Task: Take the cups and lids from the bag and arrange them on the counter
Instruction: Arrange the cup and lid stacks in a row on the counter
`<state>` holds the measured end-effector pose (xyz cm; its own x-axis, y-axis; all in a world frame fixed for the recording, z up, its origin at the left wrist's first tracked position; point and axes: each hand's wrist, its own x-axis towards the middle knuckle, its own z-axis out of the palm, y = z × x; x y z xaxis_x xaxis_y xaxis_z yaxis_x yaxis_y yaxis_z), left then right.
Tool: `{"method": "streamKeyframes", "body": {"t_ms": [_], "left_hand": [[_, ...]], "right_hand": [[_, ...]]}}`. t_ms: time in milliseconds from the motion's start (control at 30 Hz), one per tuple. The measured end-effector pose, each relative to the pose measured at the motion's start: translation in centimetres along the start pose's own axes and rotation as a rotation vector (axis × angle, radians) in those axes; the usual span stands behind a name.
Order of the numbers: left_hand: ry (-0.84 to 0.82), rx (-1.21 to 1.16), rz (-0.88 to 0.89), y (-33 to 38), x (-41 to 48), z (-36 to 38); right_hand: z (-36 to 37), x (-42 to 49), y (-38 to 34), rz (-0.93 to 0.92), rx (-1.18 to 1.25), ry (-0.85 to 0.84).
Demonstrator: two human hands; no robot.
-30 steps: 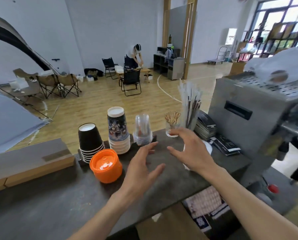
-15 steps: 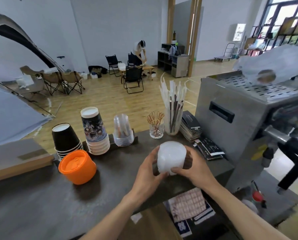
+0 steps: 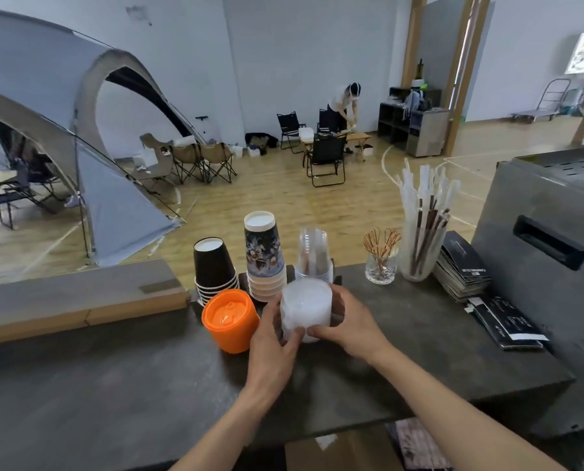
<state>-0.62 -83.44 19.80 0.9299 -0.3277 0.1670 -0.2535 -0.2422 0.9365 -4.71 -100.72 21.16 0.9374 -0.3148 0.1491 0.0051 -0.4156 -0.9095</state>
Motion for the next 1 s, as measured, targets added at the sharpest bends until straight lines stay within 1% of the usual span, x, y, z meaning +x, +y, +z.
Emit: {"method": "streamKeyframes", "body": {"t_ms": [200,333,433,600,733,867,1000], "left_hand": [[0.017,0.000,-0.012,0.1,0.1,0.2],[0.026,0.031,0.015,0.2,-0.5,0.2],[0.042,0.040,0.026,0.1,-1.1,0.1],[0.078,0.128,0.056,0.7,-2.3,-0.4],[0.135,0.196,0.135,3.1,-3.6,-1.1],[0.153,0.253,0.209,6.2,-4.6,-3.2],[0.179,0.368,0.206,8.3,-5.4,-6.7]], "right_hand": [[0.0,0.3,-0.3,0.003,-0.012,-0.007],[0.0,0.1,-0.1,0.020,-0.013,-0.008],[-0.5,-0.6,0.1,0.033,-0.025,0.041],[-2.4,-1.9,-1.2,-0.024,-0.089,0.171],[-2.9,-2.7,-3.4,-0.108,-0.045,0.267],[-2.3,-2.9,-5.5,-0.211,-0.094,0.251],[-0.7,-3.4,-7.6,-0.241,-0.140,0.229]]}}
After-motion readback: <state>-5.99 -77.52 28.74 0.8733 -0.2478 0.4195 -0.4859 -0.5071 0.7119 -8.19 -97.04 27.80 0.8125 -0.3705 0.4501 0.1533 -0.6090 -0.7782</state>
